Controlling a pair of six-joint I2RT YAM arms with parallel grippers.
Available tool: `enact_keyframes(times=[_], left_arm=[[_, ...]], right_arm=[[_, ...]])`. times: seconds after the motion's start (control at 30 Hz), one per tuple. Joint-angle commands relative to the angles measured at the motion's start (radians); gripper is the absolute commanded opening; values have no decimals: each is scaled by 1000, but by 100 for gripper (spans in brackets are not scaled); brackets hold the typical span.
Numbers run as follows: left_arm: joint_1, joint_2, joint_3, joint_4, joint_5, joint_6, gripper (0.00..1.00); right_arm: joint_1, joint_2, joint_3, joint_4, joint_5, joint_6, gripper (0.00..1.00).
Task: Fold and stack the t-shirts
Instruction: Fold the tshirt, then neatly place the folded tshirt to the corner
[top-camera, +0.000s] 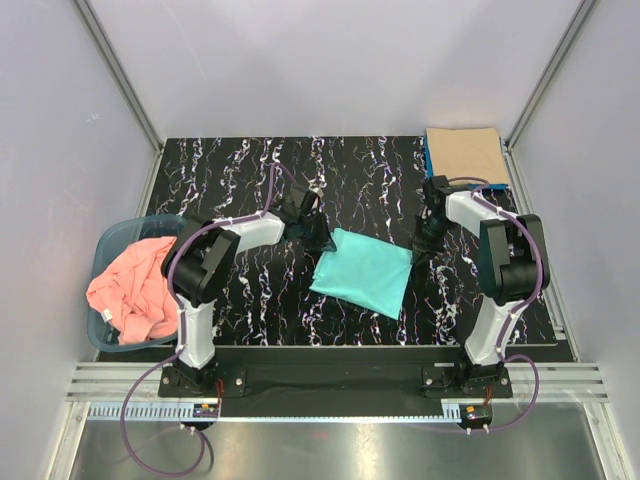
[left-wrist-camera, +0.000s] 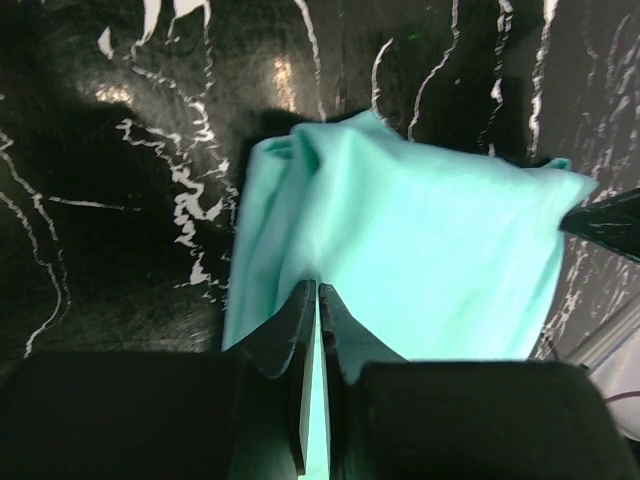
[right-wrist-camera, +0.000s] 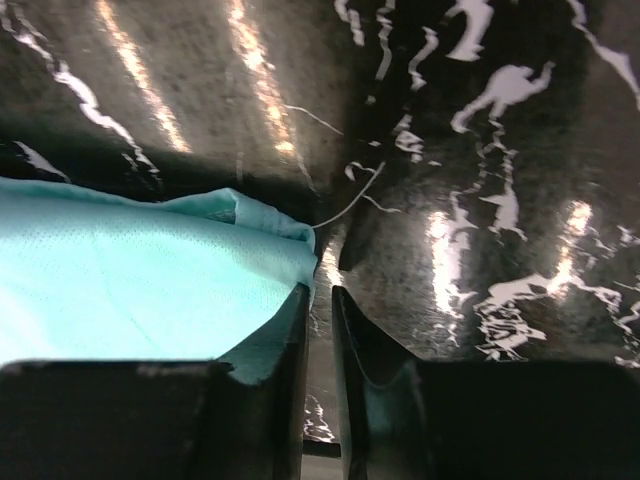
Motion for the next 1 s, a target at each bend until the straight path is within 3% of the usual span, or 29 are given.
enact_keyframes(times=[0.0,0.1,0.2,0.27,0.37,0.47,0.57,0.67,0.87,0.97], left_arm=[[-10,-33,28,-42,-55,64,9],[-30,-122,57,-134,-136,136,14],[-85,-245,65,-227,-240,231,30],[-134,-334,57,-289,-315,280,48],[-319,-430,14,-318,-435,380,59],[-464,-486,-53,-298,-573,474,61],[-695,-481,-118,-242,-715,581,60],[-839,-435,-173,-150,-843,701,56],[-998,-224,-212,18,-1101,894,51],[-1033,-156,-219,122,-1124,961,52]], right_arm=[[-13,-67,1,-37,66,-18,21],[-13,-118,15,-60,73,-20,25],[-15,-185,14,-95,77,-22,40],[-16,-224,-6,-107,45,-11,55],[-15,-303,-54,-108,-18,24,77],[-16,-375,-98,-91,-75,61,90],[-18,-432,-124,-85,-89,92,94],[-22,-483,-149,-85,-72,115,98],[-47,-572,-236,-55,-103,164,100],[-52,-612,-278,-36,-118,181,100]])
